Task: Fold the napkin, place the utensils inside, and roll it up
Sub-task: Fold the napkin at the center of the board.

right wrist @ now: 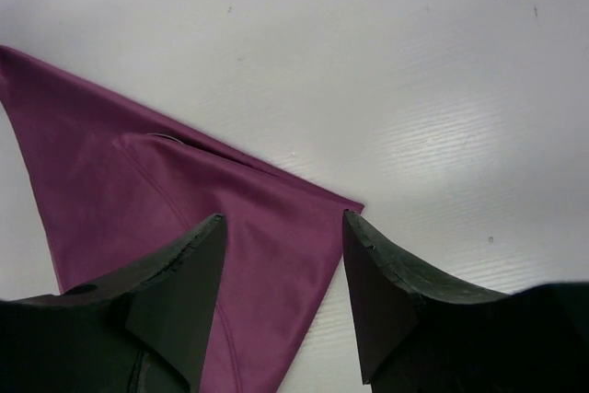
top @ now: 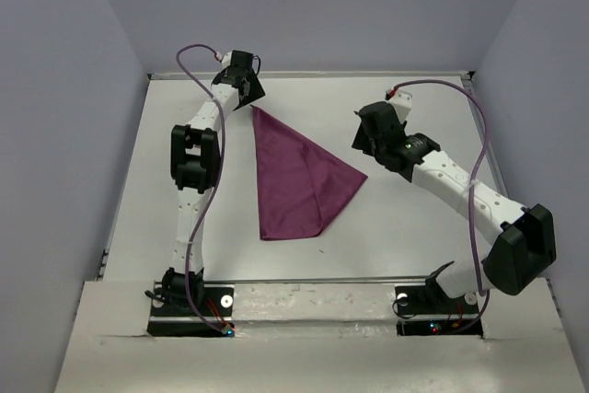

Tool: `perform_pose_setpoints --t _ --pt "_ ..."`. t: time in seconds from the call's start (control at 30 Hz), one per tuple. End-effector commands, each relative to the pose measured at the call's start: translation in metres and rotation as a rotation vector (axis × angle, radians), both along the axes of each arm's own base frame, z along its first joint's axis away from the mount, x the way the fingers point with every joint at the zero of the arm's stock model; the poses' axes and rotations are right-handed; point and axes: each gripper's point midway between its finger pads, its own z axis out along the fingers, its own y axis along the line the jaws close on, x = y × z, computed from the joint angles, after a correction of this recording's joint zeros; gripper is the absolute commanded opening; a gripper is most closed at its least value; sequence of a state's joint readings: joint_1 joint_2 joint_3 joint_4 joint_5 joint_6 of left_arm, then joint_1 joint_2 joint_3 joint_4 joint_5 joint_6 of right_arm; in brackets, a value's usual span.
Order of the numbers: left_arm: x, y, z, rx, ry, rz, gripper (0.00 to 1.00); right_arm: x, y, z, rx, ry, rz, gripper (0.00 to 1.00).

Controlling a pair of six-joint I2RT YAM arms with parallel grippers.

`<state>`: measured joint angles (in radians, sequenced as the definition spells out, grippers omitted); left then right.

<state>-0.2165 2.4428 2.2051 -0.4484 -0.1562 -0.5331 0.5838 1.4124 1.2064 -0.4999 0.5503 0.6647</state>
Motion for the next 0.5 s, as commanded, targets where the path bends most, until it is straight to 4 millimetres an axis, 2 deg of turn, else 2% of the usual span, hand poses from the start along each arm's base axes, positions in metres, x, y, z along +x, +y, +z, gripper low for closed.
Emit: perform_pose_setpoints --t 0.0,0.13,0.27,0.37,0.47 --pt "0.004 -0.008 0.005 -0.039 -0.003 0.016 0.70 -0.004 -0.013 0.013 -0.047 -0.029 -0.031 0.59" --pt "0.002 -0.007 -0.015 -0.028 0.029 0.043 0.67 -0.004 -0.015 0.006 -0.076 -0.007 -0.027 0.59" --pt "-0.001 -0.010 -0.020 -0.016 0.039 0.048 0.64 -0.003 -0.018 -0.006 -0.126 0.030 -0.038 0.60" --pt "-0.002 -0.012 -0.022 -0.013 0.043 0.045 0.56 -0.001 -0.018 -0.007 -0.135 0.033 -0.035 0.59" --pt "-0.002 -0.018 -0.021 -0.018 0.035 0.027 0.41 -0.001 -0.020 -0.006 -0.150 0.029 -0.035 0.59"
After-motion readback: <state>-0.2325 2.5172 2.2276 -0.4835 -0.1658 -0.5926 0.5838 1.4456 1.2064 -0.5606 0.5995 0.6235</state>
